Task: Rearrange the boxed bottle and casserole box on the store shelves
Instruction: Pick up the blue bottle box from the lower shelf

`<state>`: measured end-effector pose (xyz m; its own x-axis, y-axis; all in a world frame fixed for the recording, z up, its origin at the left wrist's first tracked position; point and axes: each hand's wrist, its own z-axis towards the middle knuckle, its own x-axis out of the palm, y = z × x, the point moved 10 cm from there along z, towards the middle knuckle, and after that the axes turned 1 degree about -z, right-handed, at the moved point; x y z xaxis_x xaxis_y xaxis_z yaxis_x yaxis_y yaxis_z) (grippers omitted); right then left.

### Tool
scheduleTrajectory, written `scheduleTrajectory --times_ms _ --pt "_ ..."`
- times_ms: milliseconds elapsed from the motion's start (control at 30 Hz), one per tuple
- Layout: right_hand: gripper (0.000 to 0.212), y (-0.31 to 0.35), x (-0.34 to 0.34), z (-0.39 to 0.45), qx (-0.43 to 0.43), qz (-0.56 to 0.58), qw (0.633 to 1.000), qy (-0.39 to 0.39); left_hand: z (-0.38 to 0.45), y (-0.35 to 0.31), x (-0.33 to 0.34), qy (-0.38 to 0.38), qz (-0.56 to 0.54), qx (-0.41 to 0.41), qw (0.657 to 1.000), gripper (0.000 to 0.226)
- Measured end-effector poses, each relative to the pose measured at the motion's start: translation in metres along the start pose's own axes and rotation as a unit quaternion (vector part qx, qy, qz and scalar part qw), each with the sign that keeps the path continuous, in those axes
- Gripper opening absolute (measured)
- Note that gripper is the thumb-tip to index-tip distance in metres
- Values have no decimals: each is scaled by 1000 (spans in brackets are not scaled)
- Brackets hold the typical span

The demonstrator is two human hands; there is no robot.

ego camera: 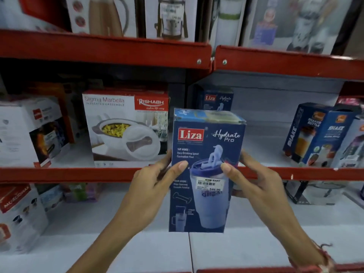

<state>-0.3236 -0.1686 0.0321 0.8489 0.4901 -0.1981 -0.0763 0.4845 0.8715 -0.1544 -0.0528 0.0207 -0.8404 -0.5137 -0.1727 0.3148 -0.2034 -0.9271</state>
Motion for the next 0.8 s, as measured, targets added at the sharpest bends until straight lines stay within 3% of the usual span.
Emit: scheduleTrajectory --times_ms 200,433,800 --pt "64 9 -14 -4 10 13 1000 11 -4 -7 3 -12 1 4 1000 64" --pt "64 5 -19 2 18 17 1000 9 5 -4 12 -6 -10 -3 1000 44" --pt "55 20 -57 69 -93 27 994 -44 80 -46 37 -10 15 100 995 55"
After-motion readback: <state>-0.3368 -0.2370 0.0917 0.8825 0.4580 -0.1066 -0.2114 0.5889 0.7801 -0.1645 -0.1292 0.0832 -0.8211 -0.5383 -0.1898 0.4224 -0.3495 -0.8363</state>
